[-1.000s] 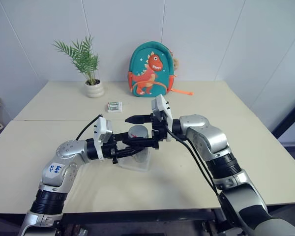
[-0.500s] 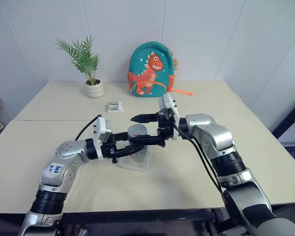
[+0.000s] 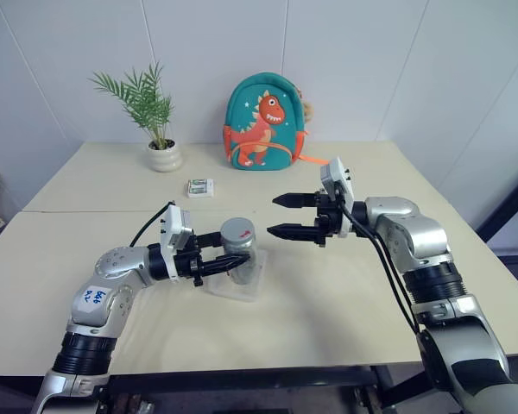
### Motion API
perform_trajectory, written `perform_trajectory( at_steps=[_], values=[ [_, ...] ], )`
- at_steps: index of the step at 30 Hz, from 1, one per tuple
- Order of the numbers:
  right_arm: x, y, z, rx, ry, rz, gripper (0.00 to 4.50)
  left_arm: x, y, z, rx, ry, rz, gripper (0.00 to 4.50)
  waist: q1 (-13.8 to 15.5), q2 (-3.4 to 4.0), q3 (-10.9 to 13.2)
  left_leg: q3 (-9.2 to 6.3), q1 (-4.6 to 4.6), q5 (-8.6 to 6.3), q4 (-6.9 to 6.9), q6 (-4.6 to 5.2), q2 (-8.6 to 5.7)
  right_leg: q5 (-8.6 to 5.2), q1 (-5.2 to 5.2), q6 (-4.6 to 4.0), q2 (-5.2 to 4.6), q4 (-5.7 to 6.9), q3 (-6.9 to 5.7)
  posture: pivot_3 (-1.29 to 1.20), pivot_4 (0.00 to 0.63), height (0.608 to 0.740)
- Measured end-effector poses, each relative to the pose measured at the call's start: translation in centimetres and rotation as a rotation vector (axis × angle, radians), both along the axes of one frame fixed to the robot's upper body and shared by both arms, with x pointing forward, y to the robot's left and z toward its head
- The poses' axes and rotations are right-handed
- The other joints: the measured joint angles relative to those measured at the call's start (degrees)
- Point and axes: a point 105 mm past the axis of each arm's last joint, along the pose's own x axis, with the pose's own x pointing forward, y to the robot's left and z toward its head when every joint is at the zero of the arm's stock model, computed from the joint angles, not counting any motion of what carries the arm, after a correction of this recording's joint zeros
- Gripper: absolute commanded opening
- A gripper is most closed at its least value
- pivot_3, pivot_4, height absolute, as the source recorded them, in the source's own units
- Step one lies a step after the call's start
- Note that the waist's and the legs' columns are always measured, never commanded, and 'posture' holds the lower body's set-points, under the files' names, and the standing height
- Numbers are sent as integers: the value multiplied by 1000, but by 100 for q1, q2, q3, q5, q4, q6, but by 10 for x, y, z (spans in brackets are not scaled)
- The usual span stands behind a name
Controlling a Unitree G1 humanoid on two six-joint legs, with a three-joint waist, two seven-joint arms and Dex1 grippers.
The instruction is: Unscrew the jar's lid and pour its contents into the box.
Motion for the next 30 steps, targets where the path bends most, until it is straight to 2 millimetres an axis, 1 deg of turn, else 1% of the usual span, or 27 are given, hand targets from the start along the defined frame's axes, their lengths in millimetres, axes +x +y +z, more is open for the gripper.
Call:
perform_trajectory(
  at_steps=[3,5,8,10,14,19,23,28,30],
  values=[
    [-6,-4,-4,-5,22,23,4472,0,0,0,0,-1,0,2222,2,0,0,2,0,0,1,0,0,0,-1,0,0,1,3,0,150,740],
    [-16,0,0,2,18,73,4472,0,0,0,-1,-4,1,2222,-2,0,0,4,0,0,1,0,0,0,-2,1,1,4,5,0,150,740],
    [-34,13,9,19,-5,152,4472,0,0,1,-2,-9,3,2222,-2,0,0,4,1,0,3,0,1,0,-4,1,1,9,6,0,150,740],
    [-42,23,13,35,-15,192,4472,0,0,1,-2,-9,4,2222,0,0,0,4,1,0,5,0,1,0,-4,1,1,12,6,0,150,740],
    [-52,45,15,62,-20,236,4472,0,0,1,-4,-9,4,2222,10,0,0,4,2,2,8,-2,1,0,-4,1,1,17,7,0,150,740],
    [-54,65,15,71,-22,245,4472,0,-1,1,-3,-8,3,2222,16,0,0,4,1,2,8,-3,0,0,-5,0,1,16,8,0,150,740],
    [-52,79,16,51,-52,240,4472,1,-1,0,-3,-7,3,2222,13,0,0,4,1,2,7,-3,1,0,-7,0,2,17,8,0,150,740],
    [-44,85,7,23,-51,218,4472,1,-1,1,-3,-8,3,2222,17,0,0,4,0,2,7,-3,0,0,-7,0,2,16,8,0,150,740],
    [-41,85,9,21,-59,210,4472,1,-1,1,-4,-8,3,2222,11,0,0,4,0,2,6,-3,0,0,-8,0,2,17,8,0,150,740]
  ],
)
